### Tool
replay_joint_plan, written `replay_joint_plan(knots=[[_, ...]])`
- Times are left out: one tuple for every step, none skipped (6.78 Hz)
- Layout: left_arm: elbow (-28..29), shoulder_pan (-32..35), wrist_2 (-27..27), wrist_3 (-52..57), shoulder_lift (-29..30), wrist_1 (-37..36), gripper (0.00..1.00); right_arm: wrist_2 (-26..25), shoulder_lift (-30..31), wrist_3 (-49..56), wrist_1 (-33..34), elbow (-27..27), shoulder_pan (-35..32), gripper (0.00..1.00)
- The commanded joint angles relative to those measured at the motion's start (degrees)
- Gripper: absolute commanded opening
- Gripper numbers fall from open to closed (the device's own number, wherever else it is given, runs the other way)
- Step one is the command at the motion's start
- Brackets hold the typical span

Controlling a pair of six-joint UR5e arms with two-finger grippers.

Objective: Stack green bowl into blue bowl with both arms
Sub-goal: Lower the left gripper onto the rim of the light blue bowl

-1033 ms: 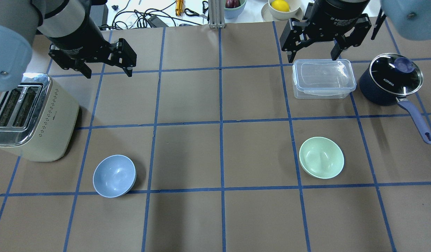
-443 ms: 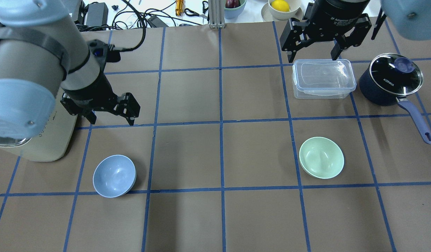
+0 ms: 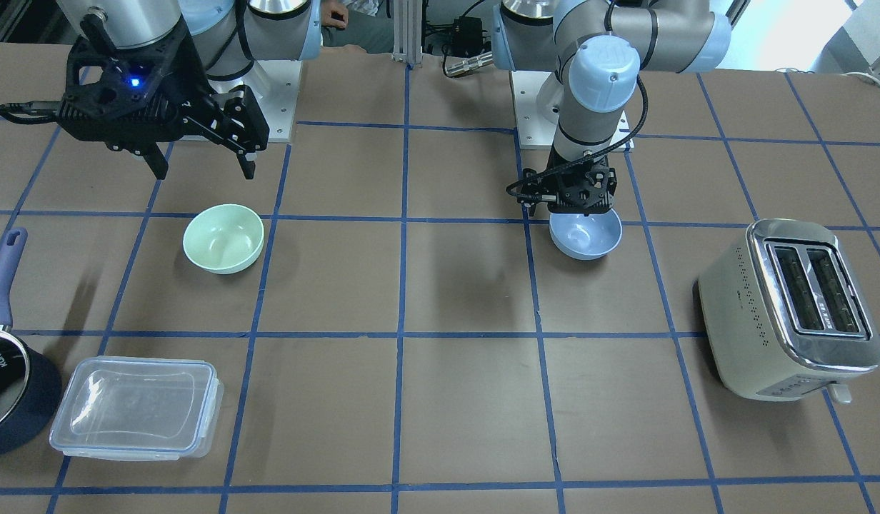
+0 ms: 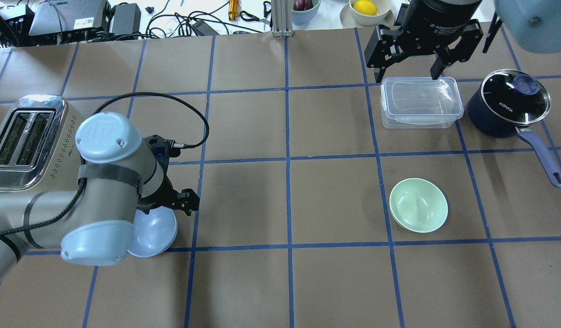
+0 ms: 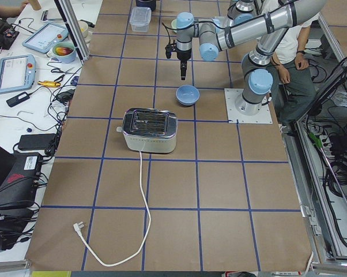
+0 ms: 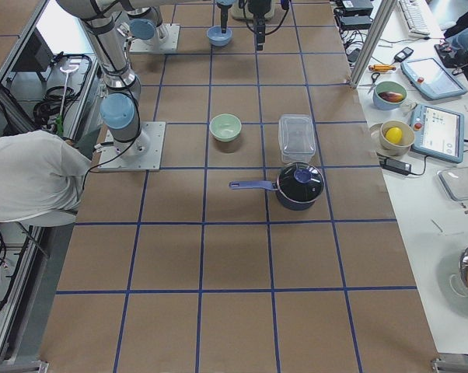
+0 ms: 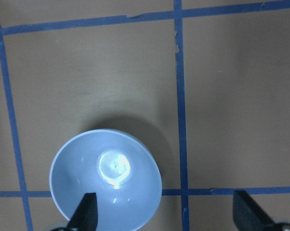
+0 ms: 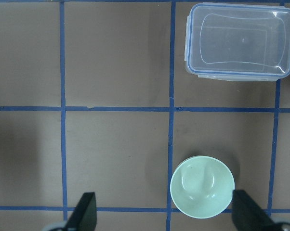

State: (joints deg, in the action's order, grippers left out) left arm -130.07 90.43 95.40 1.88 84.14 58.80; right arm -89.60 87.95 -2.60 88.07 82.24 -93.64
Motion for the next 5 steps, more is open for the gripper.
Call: replay_joint_plan(knots=[[-4.65,0.0,0.05,-2.56,1.28,-2.11,1.0,0.13,-0.32,0.57,-0.7,0.11,1.25,1.0],[-5.1,-0.08,0.13,-2.24,1.99,-3.85,0.94,0.74,-0.59,3.36,-1.49,1.15,5.09,1.0],[-5.28,-0.08,0.13,-1.97,3.04,-7.09,0.73,0.92,-0.07,11.13,-1.15,5.43,8.87,1.0],[-5.45,0.0,0.13,-1.97,4.18,-7.21,0.22,0.75,0.02,11.65,0.42,9.65,11.08,1.0],[-5.37,0.27,0.13,-1.97,4.46,-7.3,0.06,0.14,-0.06,12.35,0.78,12.56,13.11,1.0]])
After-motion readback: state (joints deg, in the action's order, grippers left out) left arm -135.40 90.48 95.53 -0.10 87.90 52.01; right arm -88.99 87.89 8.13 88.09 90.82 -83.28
